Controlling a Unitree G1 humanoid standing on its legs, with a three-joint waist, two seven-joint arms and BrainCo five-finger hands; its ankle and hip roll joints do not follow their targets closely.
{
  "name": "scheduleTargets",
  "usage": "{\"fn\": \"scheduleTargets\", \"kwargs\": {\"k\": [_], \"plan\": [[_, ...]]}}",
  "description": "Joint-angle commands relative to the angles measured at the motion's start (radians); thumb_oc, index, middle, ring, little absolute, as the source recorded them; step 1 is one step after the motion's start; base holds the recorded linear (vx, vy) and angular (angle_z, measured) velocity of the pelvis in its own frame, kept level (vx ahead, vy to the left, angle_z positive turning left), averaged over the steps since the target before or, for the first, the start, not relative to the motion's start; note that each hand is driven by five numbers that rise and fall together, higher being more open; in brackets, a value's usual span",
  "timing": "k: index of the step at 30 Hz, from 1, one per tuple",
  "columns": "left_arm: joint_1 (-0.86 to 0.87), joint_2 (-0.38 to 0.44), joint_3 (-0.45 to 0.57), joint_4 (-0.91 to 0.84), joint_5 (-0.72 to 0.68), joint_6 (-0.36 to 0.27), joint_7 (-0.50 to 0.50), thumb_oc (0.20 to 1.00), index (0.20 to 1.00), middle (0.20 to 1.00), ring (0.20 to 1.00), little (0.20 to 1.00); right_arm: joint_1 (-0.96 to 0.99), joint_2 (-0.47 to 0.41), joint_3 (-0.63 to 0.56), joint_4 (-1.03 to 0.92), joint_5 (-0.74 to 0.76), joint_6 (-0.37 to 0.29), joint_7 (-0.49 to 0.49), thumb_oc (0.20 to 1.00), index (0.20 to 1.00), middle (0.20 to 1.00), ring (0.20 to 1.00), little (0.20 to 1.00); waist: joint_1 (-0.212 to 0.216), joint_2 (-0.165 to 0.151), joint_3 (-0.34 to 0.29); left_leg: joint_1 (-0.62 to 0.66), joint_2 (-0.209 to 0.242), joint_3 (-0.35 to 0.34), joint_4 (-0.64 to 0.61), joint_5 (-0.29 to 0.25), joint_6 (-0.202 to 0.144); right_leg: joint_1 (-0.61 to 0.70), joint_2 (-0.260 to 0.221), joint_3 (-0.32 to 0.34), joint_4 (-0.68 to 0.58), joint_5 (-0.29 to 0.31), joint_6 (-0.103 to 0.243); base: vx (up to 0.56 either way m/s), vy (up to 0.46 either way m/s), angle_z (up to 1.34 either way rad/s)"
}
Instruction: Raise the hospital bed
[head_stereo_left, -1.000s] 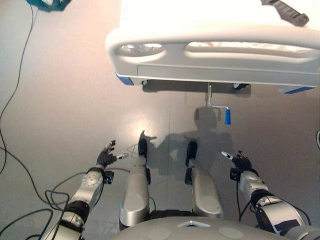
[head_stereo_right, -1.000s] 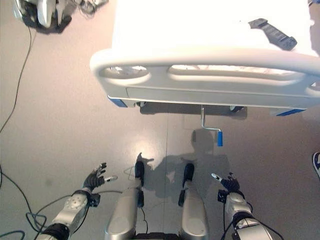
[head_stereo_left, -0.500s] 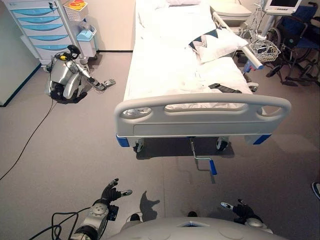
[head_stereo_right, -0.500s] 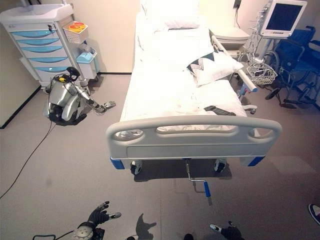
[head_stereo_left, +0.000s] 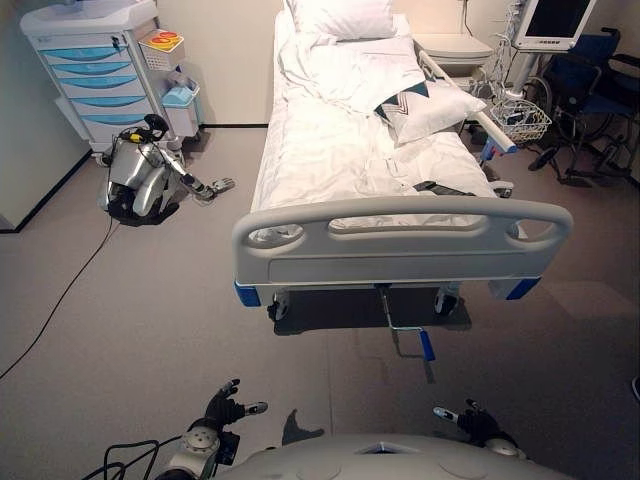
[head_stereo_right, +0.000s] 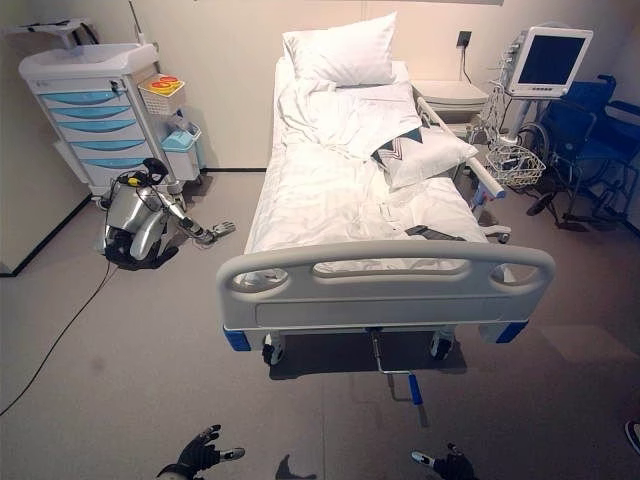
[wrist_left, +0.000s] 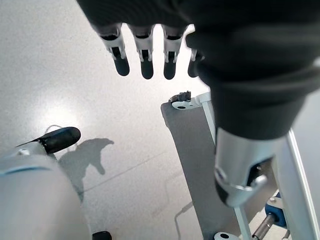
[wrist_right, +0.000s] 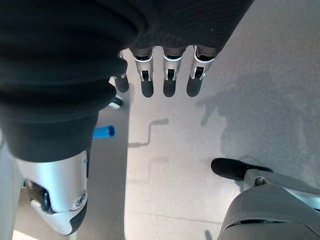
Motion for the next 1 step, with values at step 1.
{"fn": "scheduleTargets", "kwargs": {"k": [1], "plan": [[-0.076, -0.014, 0.030, 0.053, 0.002, -0.020, 0.010, 1.000, 1.000, 1.000, 1.000, 1.000, -0.077, -0.004, 0.028, 0.016, -0.013, -0.025, 0.006, 1.000, 1.000, 1.000, 1.000, 1.000, -0.011, -0.013, 0.035, 0.031, -0.020, -0.049, 0.007, -0.023, 0.025, 0.039, -0.011, -0.022, 0.033, -0.028, 0.069, 0.00, 0.000, 0.00]]}}
